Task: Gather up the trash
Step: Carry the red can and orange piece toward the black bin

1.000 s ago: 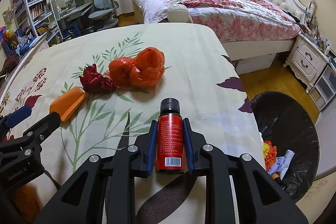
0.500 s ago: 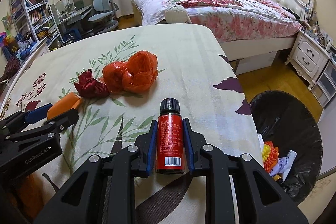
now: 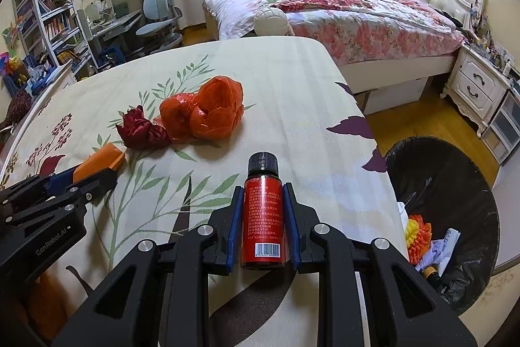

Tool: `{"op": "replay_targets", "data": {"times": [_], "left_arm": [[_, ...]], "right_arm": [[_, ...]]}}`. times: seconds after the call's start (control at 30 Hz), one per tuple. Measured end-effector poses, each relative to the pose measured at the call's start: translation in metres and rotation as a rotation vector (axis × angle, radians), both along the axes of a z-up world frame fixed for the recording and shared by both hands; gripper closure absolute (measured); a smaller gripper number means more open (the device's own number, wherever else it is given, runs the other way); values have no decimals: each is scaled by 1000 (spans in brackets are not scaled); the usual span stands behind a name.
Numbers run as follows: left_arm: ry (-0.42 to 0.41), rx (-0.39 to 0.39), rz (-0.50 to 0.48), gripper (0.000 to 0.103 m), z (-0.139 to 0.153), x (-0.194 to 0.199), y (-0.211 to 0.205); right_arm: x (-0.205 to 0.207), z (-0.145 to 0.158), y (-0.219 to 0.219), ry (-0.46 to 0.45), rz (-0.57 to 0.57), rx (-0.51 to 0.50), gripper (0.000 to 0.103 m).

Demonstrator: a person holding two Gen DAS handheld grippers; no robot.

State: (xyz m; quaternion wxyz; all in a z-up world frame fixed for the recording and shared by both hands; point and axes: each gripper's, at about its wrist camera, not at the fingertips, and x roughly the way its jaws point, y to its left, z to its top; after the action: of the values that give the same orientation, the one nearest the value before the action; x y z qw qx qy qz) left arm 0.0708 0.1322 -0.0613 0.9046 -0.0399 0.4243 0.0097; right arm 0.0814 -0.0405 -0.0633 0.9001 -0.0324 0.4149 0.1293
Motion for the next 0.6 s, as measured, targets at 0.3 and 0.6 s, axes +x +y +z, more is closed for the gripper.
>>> {"op": "replay_targets", "data": {"times": [0.3,0.6], "left_arm": [[-20,-4,14,68,3,-19,-5],[-54,28,11,68,12,-33,-23]], "right_arm": [[-16,3,-4,-11,1,5,78],[-32,10,-14,-25,-9,15,78]]}}
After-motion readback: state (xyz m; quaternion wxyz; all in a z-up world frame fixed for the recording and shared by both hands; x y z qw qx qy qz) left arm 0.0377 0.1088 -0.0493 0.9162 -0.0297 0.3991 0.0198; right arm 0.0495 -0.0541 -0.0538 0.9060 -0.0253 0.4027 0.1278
